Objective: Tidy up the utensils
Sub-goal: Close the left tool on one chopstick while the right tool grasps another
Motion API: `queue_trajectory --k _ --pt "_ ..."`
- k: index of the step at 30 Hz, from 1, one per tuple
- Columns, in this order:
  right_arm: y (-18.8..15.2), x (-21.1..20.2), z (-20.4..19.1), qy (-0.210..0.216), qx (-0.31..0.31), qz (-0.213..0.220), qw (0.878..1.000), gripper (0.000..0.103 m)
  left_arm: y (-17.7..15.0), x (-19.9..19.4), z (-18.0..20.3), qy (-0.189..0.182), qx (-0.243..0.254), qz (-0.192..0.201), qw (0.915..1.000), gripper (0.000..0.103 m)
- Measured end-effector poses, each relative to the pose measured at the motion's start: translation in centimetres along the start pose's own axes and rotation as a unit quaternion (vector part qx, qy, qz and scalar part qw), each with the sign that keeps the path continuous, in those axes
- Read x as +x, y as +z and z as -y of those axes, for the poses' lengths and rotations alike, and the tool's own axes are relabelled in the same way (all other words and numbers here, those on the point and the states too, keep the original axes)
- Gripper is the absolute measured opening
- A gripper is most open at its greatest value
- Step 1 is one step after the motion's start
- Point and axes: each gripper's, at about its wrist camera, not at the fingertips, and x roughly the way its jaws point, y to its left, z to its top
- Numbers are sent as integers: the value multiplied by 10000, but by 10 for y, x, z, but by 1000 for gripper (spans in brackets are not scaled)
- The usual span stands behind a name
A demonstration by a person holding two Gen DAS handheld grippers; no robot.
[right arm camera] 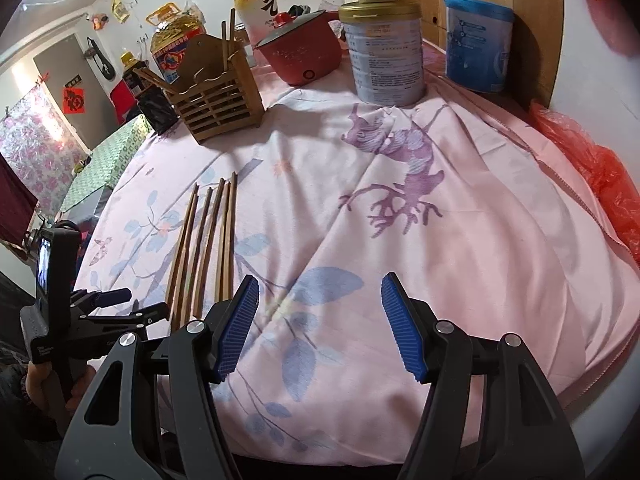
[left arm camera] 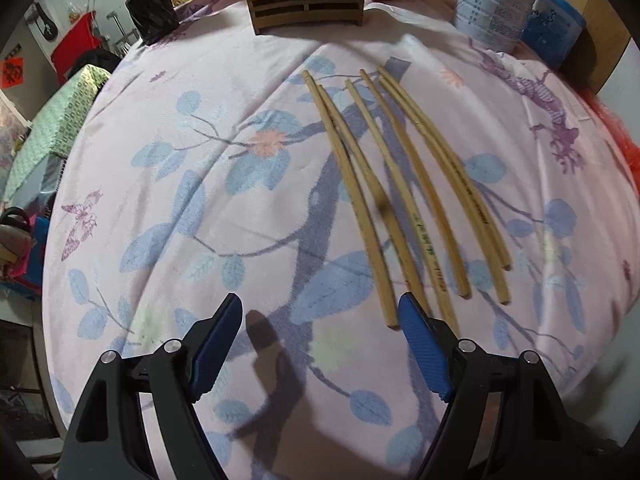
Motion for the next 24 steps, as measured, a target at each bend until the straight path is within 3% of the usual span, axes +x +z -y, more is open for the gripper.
queue_trajectory --k 6,8,12,19,21,23,24 --pt "1 0 5 39 113 21 9999 63 0 0 -35 445 -485 94 9978 78" --pt "1 6 -1 126 50 -47 9999 63 -4 -3 -51 427 -641 47 9970 70" --pt "0 12 -19 265 -218 -137 9993 63 -10 -15 -58 327 -554 156 9978 66" --pt "-1 9 -32 237 -508 -90 9984 63 -8 -10 -37 -145 -343 185 9991 34" --pt "0 7 -27 173 -443 -68 9988 63 -6 -6 -32 -165 -294 193 9992 28" --pt "1 6 -21 142 -353 -43 9993 63 -2 -4 -29 -70 -226 286 9993 8" --pt "1 5 -18 136 -286 -28 9995 63 0 -3 -31 -58 -246 286 9993 8"
